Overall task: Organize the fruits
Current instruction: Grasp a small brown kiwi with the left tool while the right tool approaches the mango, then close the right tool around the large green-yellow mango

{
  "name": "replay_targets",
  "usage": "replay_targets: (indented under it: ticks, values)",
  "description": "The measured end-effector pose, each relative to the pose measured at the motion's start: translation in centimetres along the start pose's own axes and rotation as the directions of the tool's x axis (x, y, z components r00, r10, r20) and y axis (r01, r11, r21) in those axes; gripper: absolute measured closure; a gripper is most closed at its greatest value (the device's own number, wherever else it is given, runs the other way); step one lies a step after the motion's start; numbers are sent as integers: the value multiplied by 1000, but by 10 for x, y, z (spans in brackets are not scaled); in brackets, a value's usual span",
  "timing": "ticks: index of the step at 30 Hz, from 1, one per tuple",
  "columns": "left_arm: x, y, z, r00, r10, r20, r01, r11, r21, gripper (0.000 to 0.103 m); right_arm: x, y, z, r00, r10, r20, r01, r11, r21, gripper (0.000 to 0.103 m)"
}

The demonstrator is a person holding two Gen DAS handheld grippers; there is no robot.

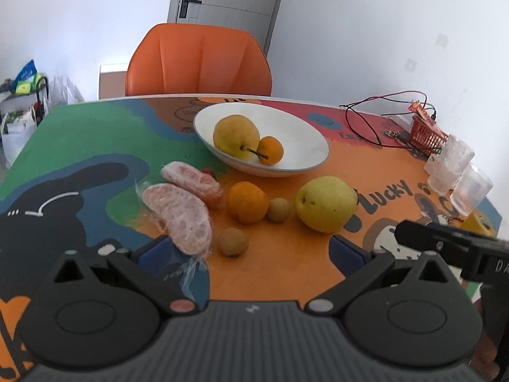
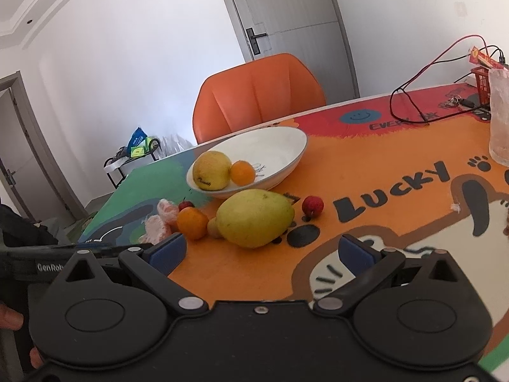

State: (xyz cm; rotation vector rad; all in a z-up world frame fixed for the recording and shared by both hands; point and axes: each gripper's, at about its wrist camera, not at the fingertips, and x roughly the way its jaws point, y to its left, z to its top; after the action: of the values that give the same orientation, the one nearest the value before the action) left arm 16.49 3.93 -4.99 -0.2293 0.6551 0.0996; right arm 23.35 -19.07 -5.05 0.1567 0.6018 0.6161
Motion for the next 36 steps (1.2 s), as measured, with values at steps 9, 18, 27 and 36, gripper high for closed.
replay_targets:
  ticks: [9,18,27,36]
  values:
    - [19,-10,-5,999,-36,7,35,999,17,15,13,-4,4,1000,6,-9,-7,1000,-13,6]
    - [39,-6,-4,1000,-5,-1,5,1000,-9,39,27,-6,1,1000,11,-24,-11,1000,1,15]
    - [52,1,-3,999,36,-20,-36,999,-26,64,41,-5,0,999,19,-37,-19,1000,8,24]
    - [50,8,-3,999,32,1,-32,998,-57,81,56,-1,7,999,8,-41,-8,1000,2,24]
